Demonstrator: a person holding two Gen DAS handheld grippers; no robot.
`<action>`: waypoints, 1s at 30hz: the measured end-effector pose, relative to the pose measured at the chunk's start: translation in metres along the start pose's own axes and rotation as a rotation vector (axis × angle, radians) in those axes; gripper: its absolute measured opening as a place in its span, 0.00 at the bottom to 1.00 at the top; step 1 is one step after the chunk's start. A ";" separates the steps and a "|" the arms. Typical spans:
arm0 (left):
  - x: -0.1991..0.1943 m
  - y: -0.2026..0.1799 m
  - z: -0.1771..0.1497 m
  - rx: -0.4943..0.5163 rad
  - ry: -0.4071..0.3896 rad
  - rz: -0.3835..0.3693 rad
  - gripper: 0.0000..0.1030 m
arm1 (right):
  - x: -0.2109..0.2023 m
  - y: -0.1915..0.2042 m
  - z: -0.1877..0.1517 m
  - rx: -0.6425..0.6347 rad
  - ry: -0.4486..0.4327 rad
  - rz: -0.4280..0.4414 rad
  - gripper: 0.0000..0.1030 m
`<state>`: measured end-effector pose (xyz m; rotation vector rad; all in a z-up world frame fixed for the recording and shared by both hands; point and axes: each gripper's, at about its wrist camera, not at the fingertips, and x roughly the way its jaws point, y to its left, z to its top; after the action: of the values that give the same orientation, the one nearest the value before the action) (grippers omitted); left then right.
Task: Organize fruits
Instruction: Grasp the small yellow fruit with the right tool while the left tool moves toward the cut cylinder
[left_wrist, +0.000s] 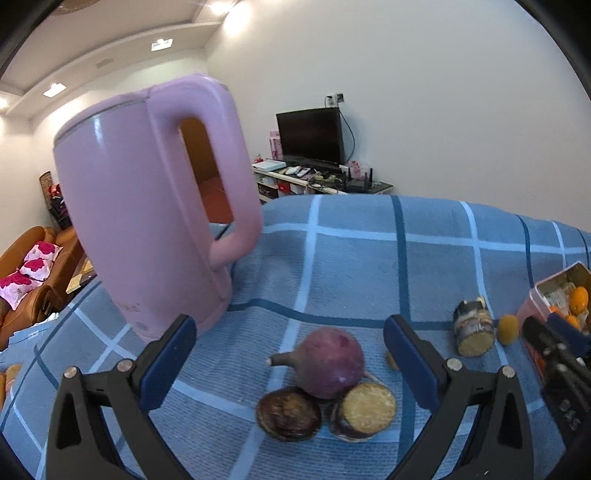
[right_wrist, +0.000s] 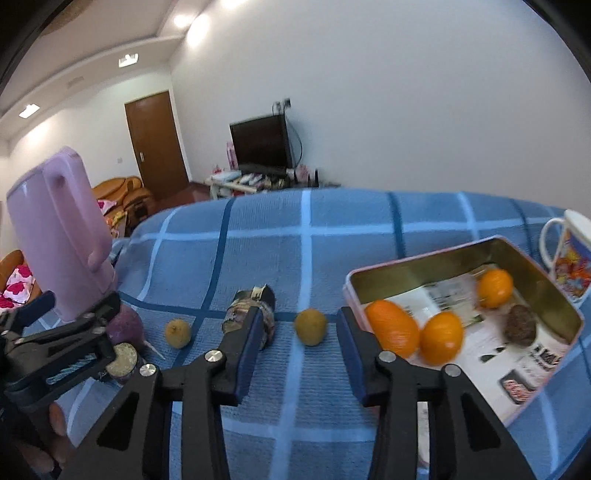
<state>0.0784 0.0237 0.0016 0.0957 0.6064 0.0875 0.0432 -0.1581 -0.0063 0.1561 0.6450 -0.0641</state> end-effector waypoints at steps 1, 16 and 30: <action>-0.001 0.002 0.001 -0.003 -0.006 0.002 1.00 | 0.005 0.000 0.001 0.005 0.018 0.002 0.35; -0.008 0.014 0.007 -0.058 -0.005 -0.013 1.00 | 0.057 0.031 0.010 -0.216 0.172 -0.204 0.30; -0.003 0.013 0.006 -0.057 0.008 -0.017 1.00 | 0.056 0.035 0.007 -0.340 0.173 -0.166 0.27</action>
<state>0.0781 0.0356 0.0097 0.0353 0.6119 0.0885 0.0960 -0.1255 -0.0305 -0.2222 0.8310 -0.1000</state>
